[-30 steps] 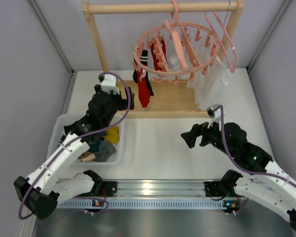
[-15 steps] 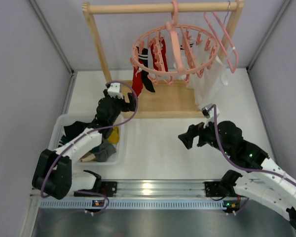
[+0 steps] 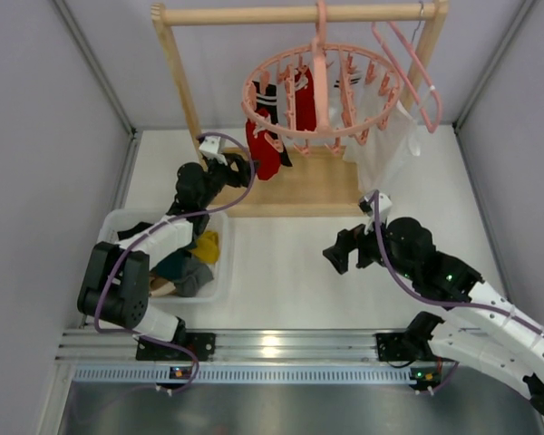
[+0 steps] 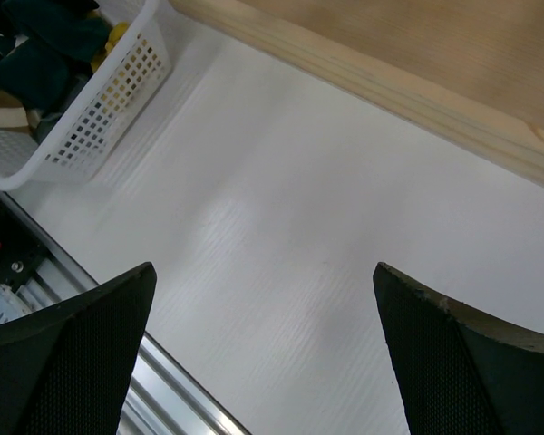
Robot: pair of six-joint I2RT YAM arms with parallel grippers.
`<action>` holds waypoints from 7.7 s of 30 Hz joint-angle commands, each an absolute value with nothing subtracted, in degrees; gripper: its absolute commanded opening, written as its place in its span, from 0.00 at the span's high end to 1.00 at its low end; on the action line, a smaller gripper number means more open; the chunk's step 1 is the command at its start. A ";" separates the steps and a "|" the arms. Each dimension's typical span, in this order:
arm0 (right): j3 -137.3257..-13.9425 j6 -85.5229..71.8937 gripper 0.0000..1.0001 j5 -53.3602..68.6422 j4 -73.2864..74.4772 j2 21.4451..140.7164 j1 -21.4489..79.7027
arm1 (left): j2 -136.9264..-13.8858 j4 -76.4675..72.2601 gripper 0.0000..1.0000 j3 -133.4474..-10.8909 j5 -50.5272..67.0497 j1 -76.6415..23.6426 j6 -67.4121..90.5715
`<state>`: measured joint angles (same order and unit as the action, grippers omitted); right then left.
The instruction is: Remove the socks clipped to the hanger
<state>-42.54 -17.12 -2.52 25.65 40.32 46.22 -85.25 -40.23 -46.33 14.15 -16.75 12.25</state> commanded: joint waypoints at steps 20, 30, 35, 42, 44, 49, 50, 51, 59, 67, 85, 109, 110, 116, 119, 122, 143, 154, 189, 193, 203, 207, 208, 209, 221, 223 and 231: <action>-45.88 -16.52 0.00 -0.26 18.02 41.40 45.53 | -84.39 -51.42 1.00 -44.92 -1.46 -18.99 15.72; -47.90 -16.61 0.01 -0.26 18.54 40.43 45.62 | -60.57 -50.37 1.00 -29.36 -18.11 -19.16 19.51; -50.53 -15.65 0.00 0.53 20.30 41.39 45.62 | -53.18 -46.23 1.00 -25.94 -19.42 -20.65 19.07; -56.86 -15.38 0.01 0.35 24.96 41.48 45.61 | -46.85 -45.00 1.00 -24.43 -23.36 -33.52 13.04; -58.97 -15.99 0.01 -1.32 26.27 41.66 45.53 | -47.54 -45.00 1.00 -24.78 -28.88 -41.78 9.34; -63.18 -17.93 0.03 -1.23 28.04 43.77 45.53 | -50.09 -45.09 1.00 -25.23 -34.53 -51.32 8.00; -63.80 -18.19 0.05 -1.58 28.30 44.81 45.53 | -50.97 -45.09 1.00 -25.31 -35.76 -53.50 8.26; -65.29 -18.45 0.06 -1.76 28.56 45.61 45.53 | -51.50 -45.09 1.00 -25.40 -36.12 -54.48 8.17; -76.71 -19.25 0.20 -9.98 32.07 57.82 50.61 | -59.31 -45.26 1.00 -29.26 -41.04 -64.67 7.29; -94.91 -17.14 0.28 -27.59 39.80 73.89 61.69 | -64.95 -46.41 1.00 -32.34 -45.96 -71.01 7.65; -123.31 -9.67 0.38 -46.84 50.10 97.11 63.19 | -69.87 -48.69 1.00 -35.33 -47.20 -75.06 7.91; -123.14 -8.52 0.59 -55.28 42.89 103.27 61.17 | -68.38 -48.87 1.00 -34.89 -45.88 -76.03 8.17; -123.13 -8.53 0.61 -55.20 42.63 103.18 61.17 | -68.29 -48.87 1.00 -34.63 -45.97 -76.03 8.26; -122.61 -8.70 0.85 -55.20 41.04 102.75 61.17 | -67.42 -48.96 1.00 -33.84 -47.72 -76.03 8.17; -121.91 -8.88 0.89 -54.41 40.52 102.31 61.08 | -65.84 -48.87 1.00 -32.26 -49.39 -75.94 8.00; -120.06 -9.05 0.71 -51.95 39.38 101.25 61.17 | -61.71 -46.69 1.00 -29.63 -52.64 -75.94 7.12; -94.84 -15.47 0.01 -13.81 33.05 69.01 61.17 | -33.66 29.78 1.00 -51.31 -77.87 -71.99 32.08; -84.64 -16.70 0.00 -13.54 33.84 57.48 61.17 | -40.43 47.81 1.00 -58.72 -63.70 -50.52 45.35; -73.92 -15.03 0.01 -13.71 26.19 53.54 61.17 | -43.05 -0.71 0.02 -40.98 2.63 -32.08 26.92; -71.46 -14.24 0.01 -12.05 26.63 49.58 61.17 | -48.42 -16.47 0.02 -37.62 0.62 -32.08 20.41; -64.69 -11.60 0.01 -9.76 25.23 42.98 61.17 | -75.11 -38.82 0.02 -42.62 13.96 -19.89 17.30; -62.24 -10.11 0.00 -8.35 24.52 42.01 61.17 | -84.10 -46.13 0.02 -46.74 17.22 -15.65 17.14; -61.79 -9.76 0.01 -7.57 24.35 41.84 61.17 | -85.59 -46.93 0.02 -47.80 18.53 -15.21 16.53; -61.35 -9.49 0.01 -7.21 24.26 41.66 61.17 | -89.17 -47.28 0.02 -48.94 19.59 -14.68 14.78; -58.10 -7.29 0.01 -8.17 24.43 36.93 61.17 | -104.33 -47.99 0.37 -67.67 27.61 -12.39 15.29; -57.57 -7.29 0.01 -9.75 24.96 35.60 61.17 | -103.98 -48.08 0.74 -67.85 25.15 -12.39 15.47; -56.16 -8.35 0.01 -15.11 26.89 28.30 61.17 | -96.60 -47.03 1.00 -62.67 0.66 -12.39 16.87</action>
